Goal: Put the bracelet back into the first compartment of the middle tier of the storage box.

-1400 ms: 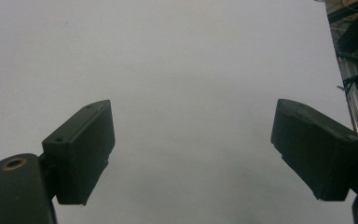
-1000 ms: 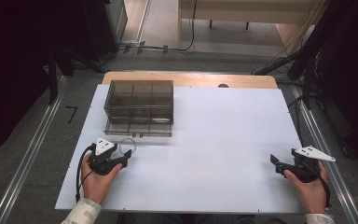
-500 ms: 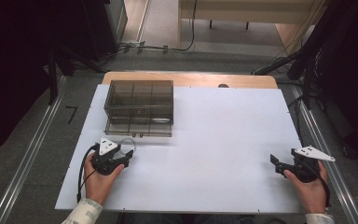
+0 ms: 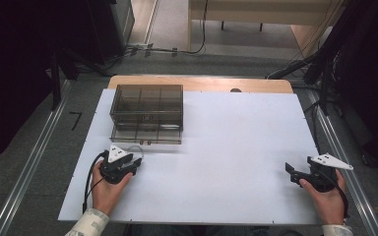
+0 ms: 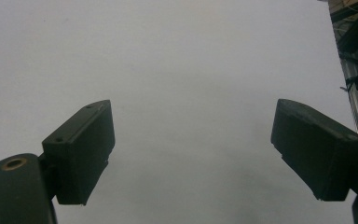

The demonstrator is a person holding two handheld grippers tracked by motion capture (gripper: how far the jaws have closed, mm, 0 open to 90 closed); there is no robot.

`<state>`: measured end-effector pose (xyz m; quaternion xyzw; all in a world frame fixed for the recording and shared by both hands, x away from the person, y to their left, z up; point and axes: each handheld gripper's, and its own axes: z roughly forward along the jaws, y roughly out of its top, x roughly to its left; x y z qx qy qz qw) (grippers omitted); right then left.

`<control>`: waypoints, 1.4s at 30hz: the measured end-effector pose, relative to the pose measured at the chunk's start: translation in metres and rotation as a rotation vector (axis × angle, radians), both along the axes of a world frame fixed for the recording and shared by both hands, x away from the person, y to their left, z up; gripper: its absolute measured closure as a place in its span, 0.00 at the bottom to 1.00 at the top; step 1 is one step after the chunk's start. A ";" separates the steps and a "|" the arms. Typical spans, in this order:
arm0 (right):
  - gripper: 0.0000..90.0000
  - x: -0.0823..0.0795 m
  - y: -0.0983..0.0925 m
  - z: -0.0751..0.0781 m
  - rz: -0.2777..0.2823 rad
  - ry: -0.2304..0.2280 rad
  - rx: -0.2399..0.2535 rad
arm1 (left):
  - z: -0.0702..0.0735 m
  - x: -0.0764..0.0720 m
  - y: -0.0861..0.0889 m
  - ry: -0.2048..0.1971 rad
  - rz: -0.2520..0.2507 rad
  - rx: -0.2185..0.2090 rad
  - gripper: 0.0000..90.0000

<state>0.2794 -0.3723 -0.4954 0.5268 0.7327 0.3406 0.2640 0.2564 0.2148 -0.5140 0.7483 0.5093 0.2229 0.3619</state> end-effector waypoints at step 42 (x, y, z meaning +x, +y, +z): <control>0.13 0.001 0.000 -0.001 -0.002 0.004 -0.005 | 0.008 -0.001 0.003 0.005 0.006 -0.080 0.96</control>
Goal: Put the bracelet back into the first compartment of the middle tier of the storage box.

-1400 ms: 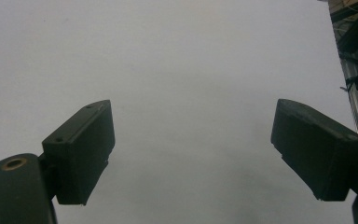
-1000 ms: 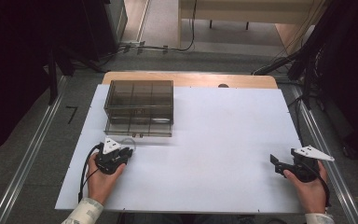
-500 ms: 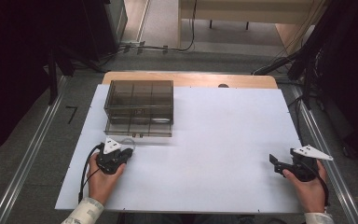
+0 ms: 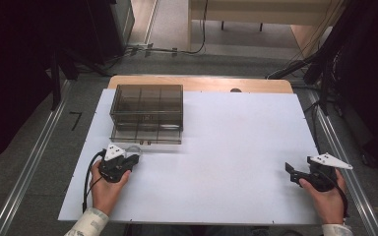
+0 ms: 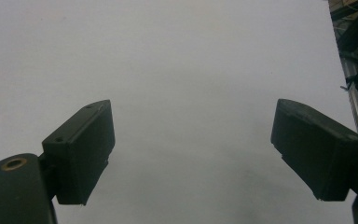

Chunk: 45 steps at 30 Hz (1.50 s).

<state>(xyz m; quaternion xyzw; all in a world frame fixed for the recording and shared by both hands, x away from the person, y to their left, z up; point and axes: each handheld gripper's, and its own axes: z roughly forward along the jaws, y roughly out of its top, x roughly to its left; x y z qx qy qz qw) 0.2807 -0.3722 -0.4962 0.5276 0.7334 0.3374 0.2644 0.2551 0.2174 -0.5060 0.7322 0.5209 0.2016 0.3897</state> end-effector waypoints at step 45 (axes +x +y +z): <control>0.13 0.001 0.000 -0.001 -0.003 0.004 -0.006 | 0.038 -0.008 0.013 -0.120 0.056 -0.118 0.96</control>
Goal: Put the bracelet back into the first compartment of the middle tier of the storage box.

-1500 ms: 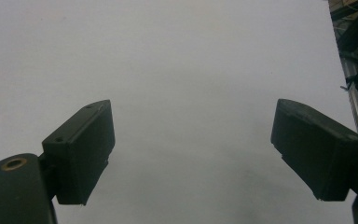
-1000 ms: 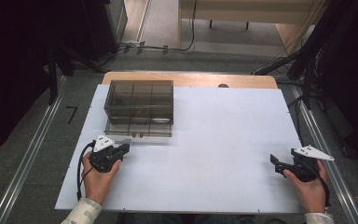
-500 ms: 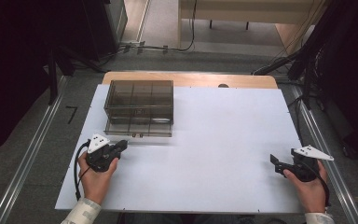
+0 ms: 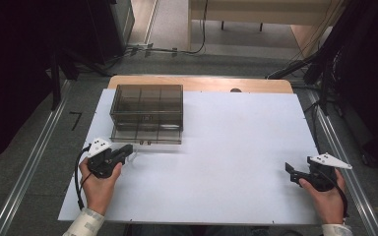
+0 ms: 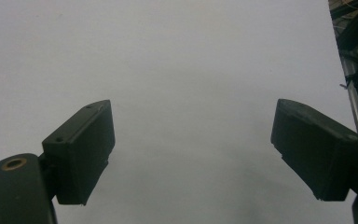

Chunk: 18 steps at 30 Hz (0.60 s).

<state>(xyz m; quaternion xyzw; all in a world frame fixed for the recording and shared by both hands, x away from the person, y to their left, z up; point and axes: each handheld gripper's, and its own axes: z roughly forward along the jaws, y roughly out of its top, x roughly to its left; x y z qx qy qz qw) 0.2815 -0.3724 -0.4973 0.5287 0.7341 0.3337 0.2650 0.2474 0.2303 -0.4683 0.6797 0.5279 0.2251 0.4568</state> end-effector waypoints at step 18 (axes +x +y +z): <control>0.13 0.001 0.000 -0.001 0.003 0.001 -0.004 | 0.015 0.008 0.002 -0.028 0.019 -0.024 0.96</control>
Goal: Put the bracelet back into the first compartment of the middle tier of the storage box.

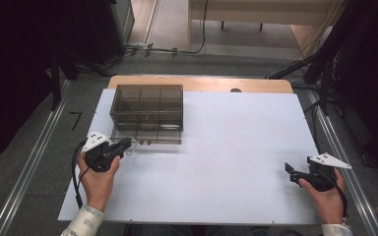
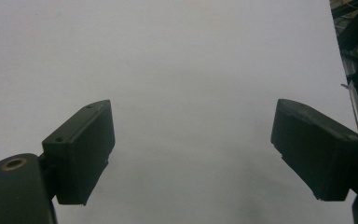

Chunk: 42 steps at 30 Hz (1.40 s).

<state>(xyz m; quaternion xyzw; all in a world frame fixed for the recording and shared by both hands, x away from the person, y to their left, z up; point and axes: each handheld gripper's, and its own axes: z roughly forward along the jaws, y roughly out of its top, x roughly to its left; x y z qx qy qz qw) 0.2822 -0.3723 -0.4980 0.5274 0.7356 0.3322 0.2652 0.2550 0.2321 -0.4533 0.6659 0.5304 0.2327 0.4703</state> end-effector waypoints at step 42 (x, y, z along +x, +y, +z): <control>0.13 0.002 0.000 -0.002 -0.002 0.011 -0.004 | 0.029 0.022 0.018 -0.039 0.072 -0.027 0.96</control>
